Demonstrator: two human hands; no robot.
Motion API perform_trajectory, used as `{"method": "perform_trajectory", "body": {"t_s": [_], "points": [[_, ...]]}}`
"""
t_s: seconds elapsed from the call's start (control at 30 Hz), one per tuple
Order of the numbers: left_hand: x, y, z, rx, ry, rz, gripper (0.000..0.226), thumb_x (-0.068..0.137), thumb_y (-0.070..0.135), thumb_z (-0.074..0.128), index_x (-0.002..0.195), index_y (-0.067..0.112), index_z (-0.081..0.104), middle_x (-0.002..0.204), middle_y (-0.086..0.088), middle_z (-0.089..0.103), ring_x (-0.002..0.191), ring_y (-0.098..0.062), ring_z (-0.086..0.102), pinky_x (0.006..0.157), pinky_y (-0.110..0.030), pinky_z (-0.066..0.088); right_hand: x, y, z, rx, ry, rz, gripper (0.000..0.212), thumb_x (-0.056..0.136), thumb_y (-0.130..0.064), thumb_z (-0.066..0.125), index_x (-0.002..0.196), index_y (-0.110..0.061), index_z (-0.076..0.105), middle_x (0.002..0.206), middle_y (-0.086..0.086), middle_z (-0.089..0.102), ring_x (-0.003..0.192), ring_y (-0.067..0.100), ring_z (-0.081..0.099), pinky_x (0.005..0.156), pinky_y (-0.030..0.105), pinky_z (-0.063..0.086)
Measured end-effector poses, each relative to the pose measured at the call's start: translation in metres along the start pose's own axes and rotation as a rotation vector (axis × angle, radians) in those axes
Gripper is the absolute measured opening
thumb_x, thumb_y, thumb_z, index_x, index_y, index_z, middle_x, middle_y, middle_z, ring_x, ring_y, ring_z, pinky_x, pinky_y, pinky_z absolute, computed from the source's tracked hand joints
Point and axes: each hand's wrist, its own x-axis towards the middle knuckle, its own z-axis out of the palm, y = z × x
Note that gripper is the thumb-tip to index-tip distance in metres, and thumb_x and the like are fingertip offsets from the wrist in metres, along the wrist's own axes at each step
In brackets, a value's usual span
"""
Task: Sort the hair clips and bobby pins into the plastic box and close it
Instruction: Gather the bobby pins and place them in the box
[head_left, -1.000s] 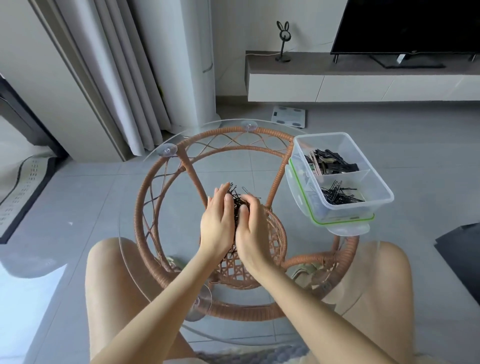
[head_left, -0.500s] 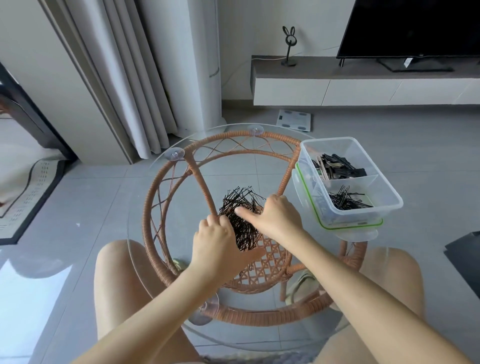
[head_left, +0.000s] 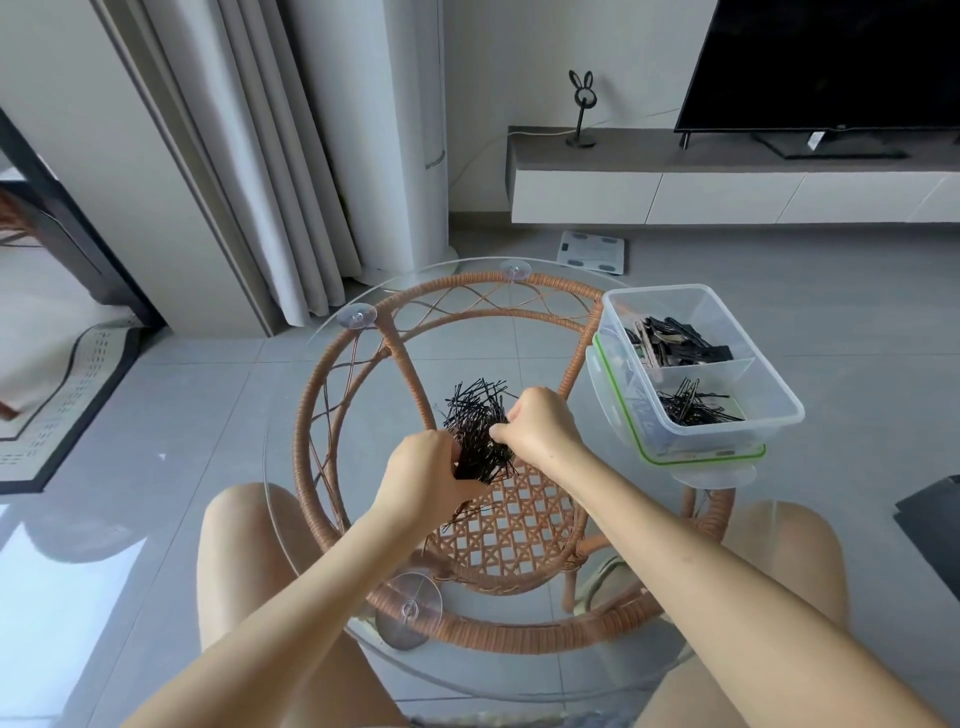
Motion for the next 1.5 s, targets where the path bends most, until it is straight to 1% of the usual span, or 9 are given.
{"method": "perform_trajectory", "body": {"t_s": [0.13,0.23,0.33,0.47,0.6,0.9,1.13,1.3,1.5], "points": [[0.004,-0.006,-0.006,-0.042,-0.002,0.012,0.024,0.074,0.026,0.072,0.079,0.003,0.068,0.079,-0.017,0.072,0.062,-0.026,0.057,0.061,-0.034,0.053,0.002,0.004,-0.005,0.151,-0.032,0.090,0.034,0.076,-0.005,0.066,0.054,-0.011,0.040,0.044,0.000,0.044,0.050,0.024,0.064,0.059,0.030,0.053],[0.005,-0.010,-0.013,-0.083,-0.010,0.036,0.023,0.075,0.026,0.072,0.081,0.005,0.073,0.076,-0.015,0.073,0.070,-0.030,0.067,0.064,-0.035,0.054,0.002,0.004,-0.010,0.235,-0.048,0.116,0.013,0.074,-0.007,0.069,0.075,0.005,0.064,0.076,0.013,0.069,0.053,0.024,0.068,0.059,0.036,0.058],[0.005,-0.012,-0.020,-0.101,0.021,0.035,0.023,0.075,0.025,0.073,0.080,0.003,0.073,0.072,-0.013,0.072,0.066,-0.028,0.067,0.060,-0.033,0.055,0.003,0.004,-0.016,0.251,-0.018,0.097,0.022,0.074,-0.009,0.070,0.086,0.009,0.068,0.087,0.018,0.072,0.041,0.013,0.061,0.053,0.028,0.050],[0.006,-0.015,-0.032,-0.117,0.051,0.015,0.021,0.075,0.025,0.073,0.076,0.004,0.073,0.059,-0.003,0.063,0.043,-0.009,0.047,0.043,-0.015,0.038,0.004,0.007,-0.030,0.245,-0.002,0.037,0.025,0.075,-0.012,0.069,0.087,0.010,0.068,0.086,0.023,0.072,0.037,0.009,0.057,0.074,0.030,0.050],[0.008,-0.016,-0.044,-0.128,0.085,0.016,0.019,0.074,0.026,0.074,0.084,0.010,0.075,0.068,-0.002,0.070,0.052,-0.010,0.056,0.048,-0.013,0.044,0.001,0.010,-0.044,0.267,-0.003,-0.033,0.017,0.076,-0.014,0.072,0.085,0.001,0.069,0.094,0.010,0.070,0.038,0.012,0.057,0.070,0.033,0.055],[0.011,-0.010,-0.060,-0.135,0.108,0.014,0.022,0.072,0.026,0.076,0.088,0.011,0.074,0.068,0.002,0.067,0.061,-0.011,0.062,0.054,-0.014,0.047,-0.013,0.021,-0.088,0.361,-0.038,-0.117,0.011,0.075,-0.013,0.073,0.069,-0.014,0.065,0.072,0.005,0.069,0.044,0.015,0.057,0.047,0.026,0.048],[0.016,0.011,-0.073,-0.147,0.121,0.049,0.021,0.073,0.027,0.076,0.089,0.013,0.075,0.059,0.007,0.064,0.048,-0.001,0.054,0.037,-0.004,0.036,-0.021,0.046,-0.142,0.462,0.022,-0.132,0.007,0.077,-0.005,0.070,0.071,-0.007,0.067,0.061,0.008,0.066,0.039,0.010,0.051,0.040,0.018,0.043],[0.021,0.029,-0.076,-0.147,0.138,0.090,0.017,0.070,0.027,0.077,0.082,0.014,0.075,0.053,0.012,0.060,0.047,0.001,0.053,0.040,-0.001,0.036,-0.025,0.079,-0.182,0.396,0.071,-0.096,0.009,0.076,-0.006,0.072,0.073,-0.010,0.064,0.060,0.003,0.067,0.036,0.010,0.047,0.040,0.016,0.043],[0.026,0.057,-0.075,-0.134,0.115,0.160,0.015,0.069,0.028,0.078,0.079,0.018,0.075,0.059,0.008,0.066,0.053,-0.004,0.061,0.041,-0.005,0.037,-0.010,0.117,-0.198,-0.036,-0.044,-0.141,0.006,0.076,-0.013,0.072,0.077,-0.013,0.066,0.065,-0.001,0.065,0.049,0.012,0.054,0.049,0.019,0.046]]}}
